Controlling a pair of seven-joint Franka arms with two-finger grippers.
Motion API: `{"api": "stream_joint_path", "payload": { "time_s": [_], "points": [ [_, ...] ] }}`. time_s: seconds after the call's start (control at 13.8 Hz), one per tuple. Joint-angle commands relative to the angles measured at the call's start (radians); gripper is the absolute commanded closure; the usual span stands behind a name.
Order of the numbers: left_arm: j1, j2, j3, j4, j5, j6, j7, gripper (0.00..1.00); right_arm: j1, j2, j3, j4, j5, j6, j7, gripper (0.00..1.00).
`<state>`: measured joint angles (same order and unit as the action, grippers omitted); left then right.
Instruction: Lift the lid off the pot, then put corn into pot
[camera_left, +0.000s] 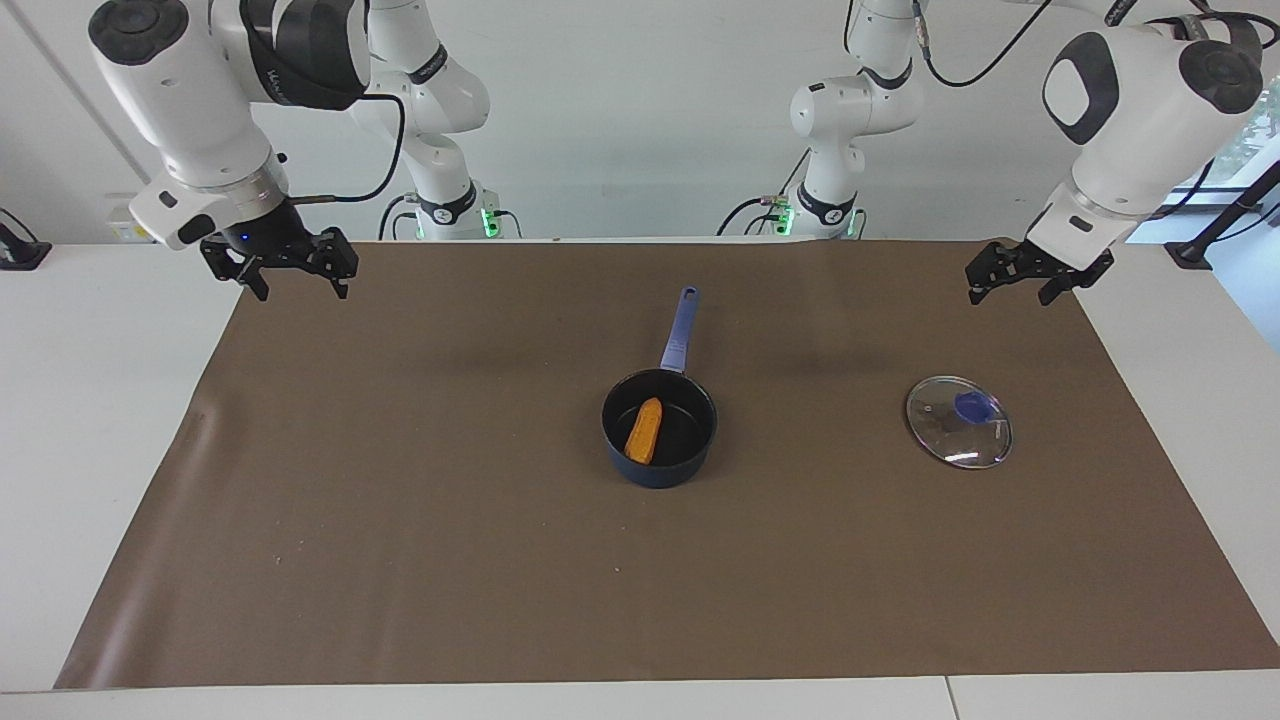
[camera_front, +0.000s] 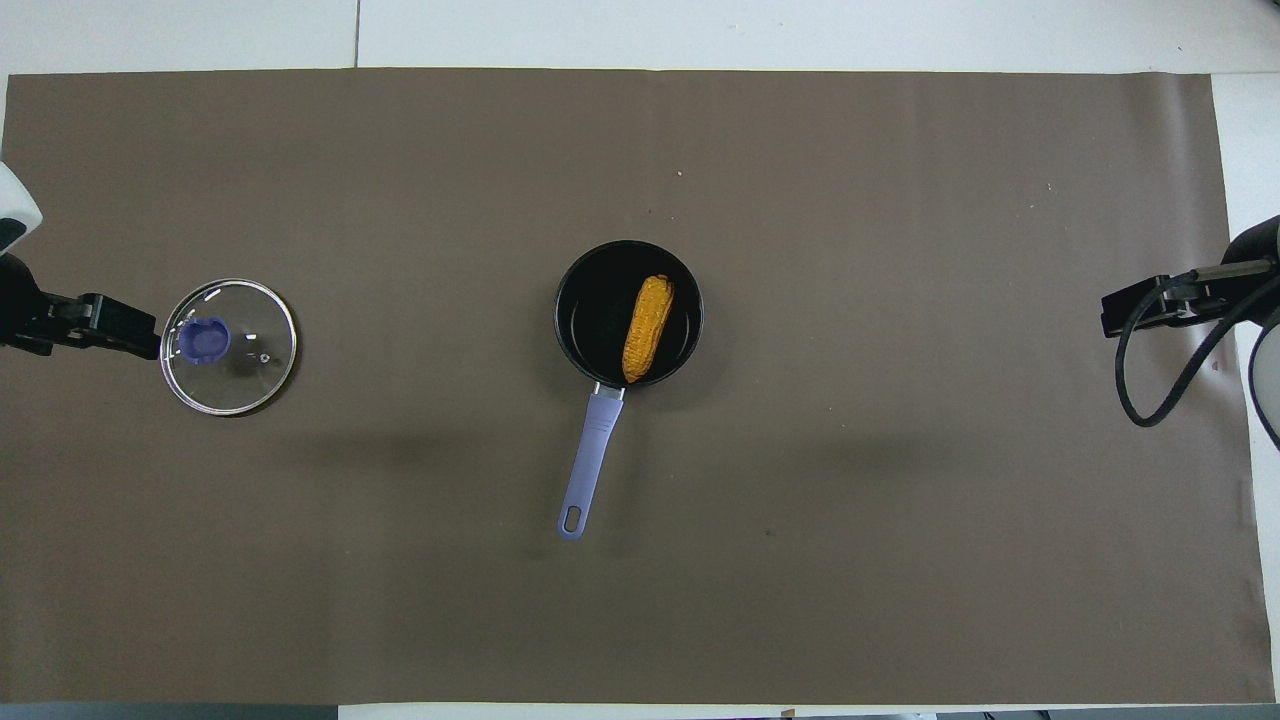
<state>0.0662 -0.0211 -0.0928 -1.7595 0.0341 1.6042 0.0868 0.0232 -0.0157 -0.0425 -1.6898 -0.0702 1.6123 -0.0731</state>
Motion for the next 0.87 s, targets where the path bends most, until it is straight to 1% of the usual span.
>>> {"api": "stream_joint_path", "payload": {
  "time_s": [0.0, 0.15, 0.29, 0.36, 0.51, 0.58, 0.73, 0.8],
  "points": [
    [-0.040, -0.045, 0.025, -0.068, -0.014, 0.045, -0.062, 0.00, -0.003, -0.010, -0.005, -0.004, 0.006, 0.015, -0.022, 0.00],
    [-0.112, -0.036, 0.085, 0.009, -0.026, 0.001, -0.065, 0.00, -0.006, 0.005, -0.010, 0.007, 0.007, -0.002, -0.027, 0.00],
    [-0.111, -0.002, 0.090, 0.095, -0.029, -0.052, -0.065, 0.00, -0.012, 0.010, -0.008, 0.009, 0.006, -0.005, -0.033, 0.00],
    [-0.105, 0.004, 0.091, 0.103, -0.031, -0.055, -0.065, 0.00, -0.012, 0.008, -0.010, 0.009, 0.007, -0.002, -0.033, 0.00],
    [-0.095, -0.005, 0.094, 0.074, -0.058, -0.020, -0.064, 0.00, -0.011, 0.005, -0.010, 0.010, 0.007, 0.000, -0.028, 0.00],
    [-0.092, -0.006, 0.094, 0.068, -0.059, 0.000, -0.064, 0.00, -0.012, 0.000, -0.011, 0.025, 0.009, -0.008, -0.030, 0.00],
    [-0.095, -0.005, 0.094, 0.071, -0.050, -0.009, -0.053, 0.00, -0.009, -0.001, -0.010, 0.070, 0.013, -0.049, -0.028, 0.00],
    [-0.100, -0.005, 0.091, 0.072, -0.037, -0.012, -0.053, 0.00, -0.008, -0.003, -0.010, 0.070, 0.015, -0.055, -0.028, 0.00]
  ]
}}
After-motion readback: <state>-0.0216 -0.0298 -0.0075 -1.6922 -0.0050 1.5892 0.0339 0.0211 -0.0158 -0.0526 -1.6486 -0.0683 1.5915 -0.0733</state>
